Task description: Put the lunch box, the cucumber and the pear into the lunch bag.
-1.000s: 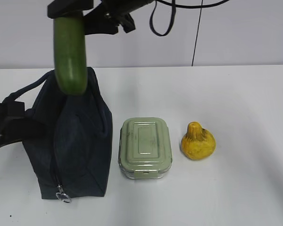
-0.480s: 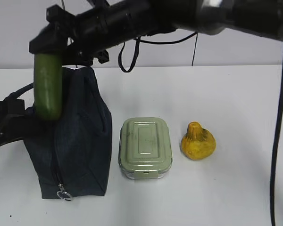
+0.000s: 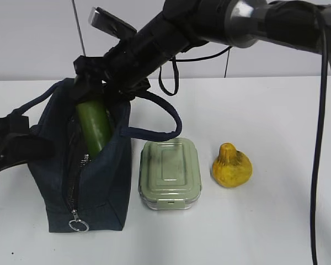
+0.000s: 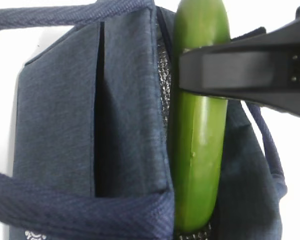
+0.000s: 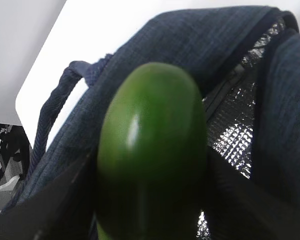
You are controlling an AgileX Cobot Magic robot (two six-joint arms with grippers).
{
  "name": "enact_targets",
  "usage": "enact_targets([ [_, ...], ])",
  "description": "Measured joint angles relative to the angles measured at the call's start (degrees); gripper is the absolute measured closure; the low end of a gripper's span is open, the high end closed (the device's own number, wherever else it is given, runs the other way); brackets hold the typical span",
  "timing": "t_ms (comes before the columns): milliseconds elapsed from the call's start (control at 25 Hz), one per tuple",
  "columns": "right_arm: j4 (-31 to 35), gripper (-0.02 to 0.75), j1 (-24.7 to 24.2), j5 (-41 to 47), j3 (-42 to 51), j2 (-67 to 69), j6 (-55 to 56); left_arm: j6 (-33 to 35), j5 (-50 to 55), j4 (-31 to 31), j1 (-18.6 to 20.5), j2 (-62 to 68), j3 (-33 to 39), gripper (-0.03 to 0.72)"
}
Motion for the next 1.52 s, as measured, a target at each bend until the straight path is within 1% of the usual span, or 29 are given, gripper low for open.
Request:
enact_targets([
  [120,0.52,0.22,0.0,0.81,0.0,0.0,0.0,0.0,0.01,0.01,0.0,0.0,0.0,0.706],
  [200,2.28,0.174,-0.12,1.07,0.0,0.0,0.0,0.0,-0.06,0.01,0.0,0.0,0.0,0.706],
  [280,3.67,0.163,-0.28,1.47,-0.24,0.0,0.0,0.0,-0.11,0.01,0.0,0.0,0.0,0.707],
  [400,3.57,0.161,-0.91,3.28,-1.63,-0.12,0.0,0.0,-0.11,0.01,0.0,0.0,0.0,0.707],
  [560,0.46,0.161,-2.94,7.68,-6.36,-0.45,0.51,0.0,-0.17,0.01,0.0,0.0,0.0,0.707],
  [680,-6.26,0.161,-4.32,12.1,-10.86,-0.79,3.17,0.0,-0.17,0.01,0.0,0.0,0.0,0.707],
  [840,-20.31,0.161,-4.59,15.23,-16.4,-0.83,9.08,0.0,-0.28,0.01,0.0,0.0,0.0,0.707],
  [920,-27.11,0.161,-4.59,15.65,-17.57,-1.52,12.61,0.0,-0.28,0.01,0.0,0.0,0.0,0.707],
  [1080,-36.29,0.161,-4.59,16.25,-17.73,-3.75,17.38,0.0,-0.29,0.01,0.0,0.0,0.0,0.707],
  [1240,-44.47,0.161,-4.59,16.38,-14.99,-7.79,20.37,0.0,-0.34,0.01,0.0,0.0,0.0,0.707],
  [1320,-47.52,0.161,-4.59,16.38,-11.7,-10.66,21.07,0.0,-0.34,0.01,0.0,0.0,0.0,0.707],
  [1520,-50.21,0.161,-4.59,16.38,-0.8,-18.67,22.34,0.0,-0.34,0.01,0.0,0.0,0.0,0.707],
])
